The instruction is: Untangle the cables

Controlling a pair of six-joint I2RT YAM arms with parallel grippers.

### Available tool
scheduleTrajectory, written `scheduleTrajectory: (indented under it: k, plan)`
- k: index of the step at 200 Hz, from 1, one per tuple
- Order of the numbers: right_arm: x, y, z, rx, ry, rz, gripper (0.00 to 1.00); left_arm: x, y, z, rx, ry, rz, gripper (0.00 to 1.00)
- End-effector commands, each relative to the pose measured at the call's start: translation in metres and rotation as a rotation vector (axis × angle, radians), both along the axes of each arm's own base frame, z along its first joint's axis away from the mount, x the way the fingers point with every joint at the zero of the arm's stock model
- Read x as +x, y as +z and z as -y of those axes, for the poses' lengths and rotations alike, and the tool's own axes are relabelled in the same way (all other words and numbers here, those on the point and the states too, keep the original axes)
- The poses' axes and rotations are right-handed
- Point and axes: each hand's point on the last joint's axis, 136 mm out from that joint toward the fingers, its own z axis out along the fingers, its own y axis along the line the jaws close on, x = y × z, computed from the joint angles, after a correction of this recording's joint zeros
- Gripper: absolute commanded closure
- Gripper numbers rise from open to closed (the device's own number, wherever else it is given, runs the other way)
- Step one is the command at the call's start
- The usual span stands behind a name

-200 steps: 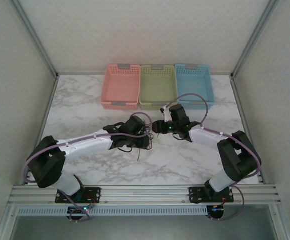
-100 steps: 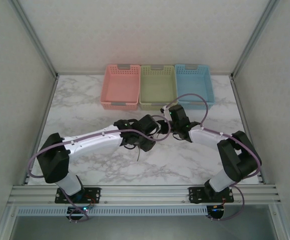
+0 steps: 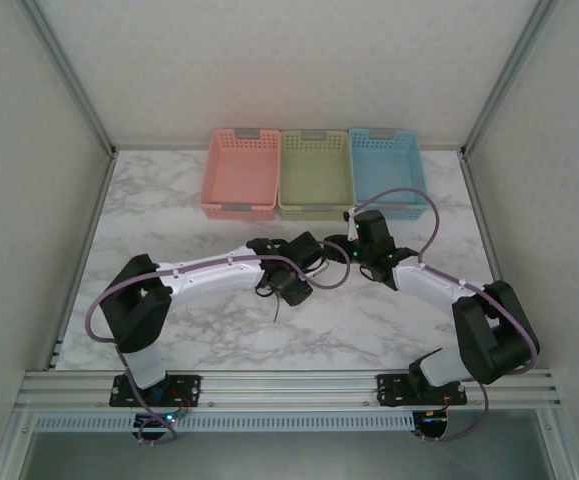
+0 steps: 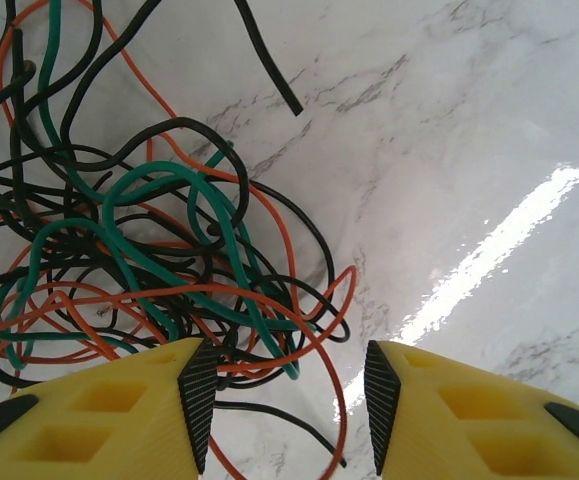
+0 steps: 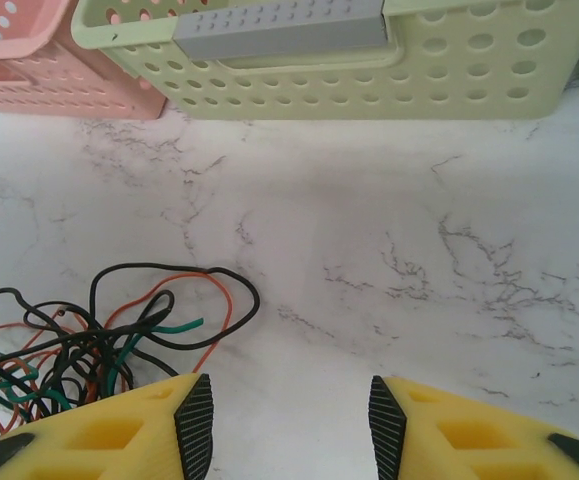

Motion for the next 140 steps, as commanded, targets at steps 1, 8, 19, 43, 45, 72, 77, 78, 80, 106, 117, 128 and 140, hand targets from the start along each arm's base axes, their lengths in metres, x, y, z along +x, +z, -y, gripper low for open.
scheduleTrajectory:
  k: [1,8,19,43,45,72,77,78,80,106,117,128,140]
  plan:
    - [0.002,0.001,0.006,-0.006,-0.031,0.004,0.51,0.010,0.004,-0.006,0.040,-0.002,0.027,0.55]
    - [0.002,0.000,0.007,-0.006,-0.032,0.002,0.51,0.010,0.002,-0.007,0.043,-0.003,0.021,0.55]
    - [0.002,0.000,0.007,-0.005,-0.033,0.002,0.51,0.008,-0.002,-0.008,0.049,-0.004,0.014,0.55]
    - [0.002,0.001,0.007,-0.004,-0.033,0.004,0.51,0.006,-0.010,-0.011,0.070,-0.001,0.000,0.57]
    - [0.002,0.001,0.006,-0.005,-0.031,0.003,0.51,0.006,-0.011,-0.011,0.070,-0.001,-0.001,0.57]
    - [0.002,0.003,0.005,0.004,-0.026,0.009,0.51,0.004,-0.014,-0.012,0.067,0.007,-0.013,0.58]
    - [0.002,0.002,0.005,0.004,-0.027,0.008,0.51,0.004,-0.015,-0.012,0.066,0.007,-0.014,0.58]
    - [0.002,0.002,0.005,0.004,-0.026,0.007,0.51,0.004,-0.015,-0.012,0.066,0.007,-0.014,0.58]
    - [0.002,0.002,0.005,0.004,-0.026,0.008,0.51,0.004,-0.015,-0.012,0.066,0.007,-0.014,0.58]
    - [0.003,0.002,0.005,0.001,-0.027,0.009,0.51,0.004,-0.013,-0.013,0.068,0.018,-0.011,0.57]
    - [0.002,0.002,0.006,0.000,-0.028,0.010,0.50,0.002,-0.009,-0.012,0.054,0.024,-0.019,0.56]
    - [0.002,0.001,0.006,-0.002,-0.028,0.009,0.50,-0.002,-0.003,-0.011,0.040,0.029,-0.029,0.56]
    - [0.002,0.001,0.006,-0.004,-0.028,0.007,0.50,-0.008,0.005,-0.010,0.013,0.028,-0.031,0.55]
